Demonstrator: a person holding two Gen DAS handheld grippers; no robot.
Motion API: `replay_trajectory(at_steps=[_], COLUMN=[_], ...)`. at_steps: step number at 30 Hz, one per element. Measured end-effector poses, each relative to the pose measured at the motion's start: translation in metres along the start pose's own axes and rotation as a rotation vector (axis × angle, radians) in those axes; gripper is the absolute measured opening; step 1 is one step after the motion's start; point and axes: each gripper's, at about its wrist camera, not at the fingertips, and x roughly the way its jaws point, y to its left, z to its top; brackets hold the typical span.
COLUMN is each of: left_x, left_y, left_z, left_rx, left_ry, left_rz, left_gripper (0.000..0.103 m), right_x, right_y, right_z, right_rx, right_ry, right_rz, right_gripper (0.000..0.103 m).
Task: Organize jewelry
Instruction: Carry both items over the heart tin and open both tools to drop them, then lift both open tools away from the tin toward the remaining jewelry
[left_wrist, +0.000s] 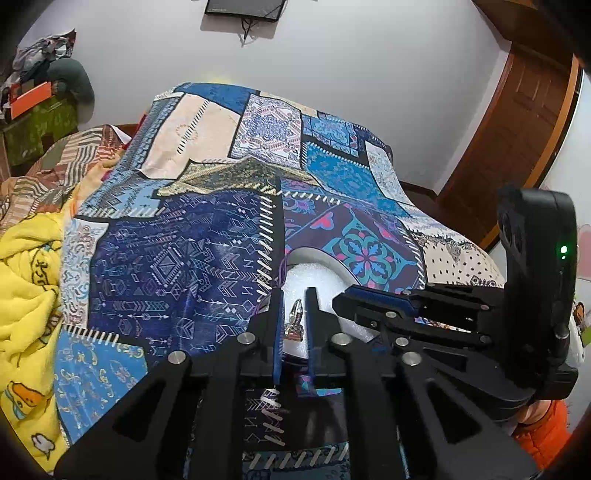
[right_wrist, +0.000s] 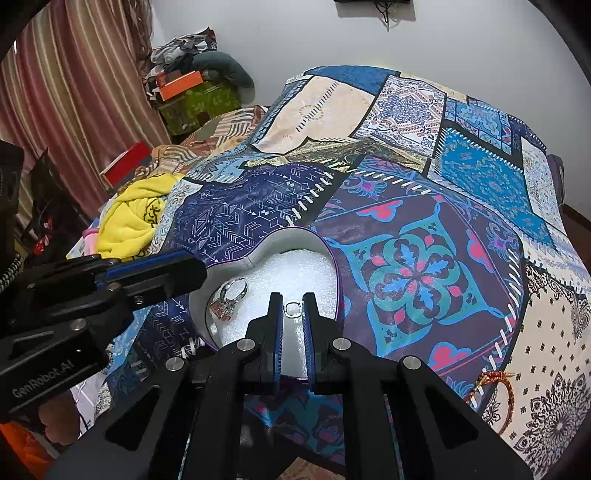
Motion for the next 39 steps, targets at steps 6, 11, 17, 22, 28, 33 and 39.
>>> replay_trajectory(at_steps=[6, 11, 17, 22, 28, 33, 39], left_x=[-0.02, -0.038, -0.06, -0.077, -0.092, -0.098, -0.092], left_y=[-0.005, -0.013, -0.026, -0.038, -0.057, -0.069, -0.082], left_z=[0.004, 0.005, 0.002, -0.003, -0.013, -0.024, -0.039], left_rx=[0.006, 0.023, 0.042, 0.056, 0.095, 0.109, 0.124], left_ry=[-0.039, -0.061, -0.084, -0.098, -0.1, -0.077, -0.026], left_rz=[0.024, 0.039, 0.047, 0.057, 0.071, 0.056, 0.044], left_gripper=[0.029, 0.031, 0.035, 0.044, 0.056, 0.063, 0.063], right_x=[-0.016, -0.036, -0.064, -0.09, -0.122, -0.141, -0.15], right_y=[0.005, 0.006, 0.006, 0.005, -0.005, -0.015, -0.025], right_z=[-0.001, -0.002, -0.004, -0.011, -0.023, -0.042, -0.065], right_rx=[-0.002, 0.005, 0.014, 0.023, 0.057, 0.075, 0.087], right_ry=[-0.036, -0.06, -0.099, -0.14, -0.178, -0.182, -0.148], right_rz=[-0.026, -0.04, -0.062, -0.095, -0.141, -0.181, -0.211], right_gripper=[0.029, 0.029, 0.03, 0.041, 0.044, 0.044, 0.045])
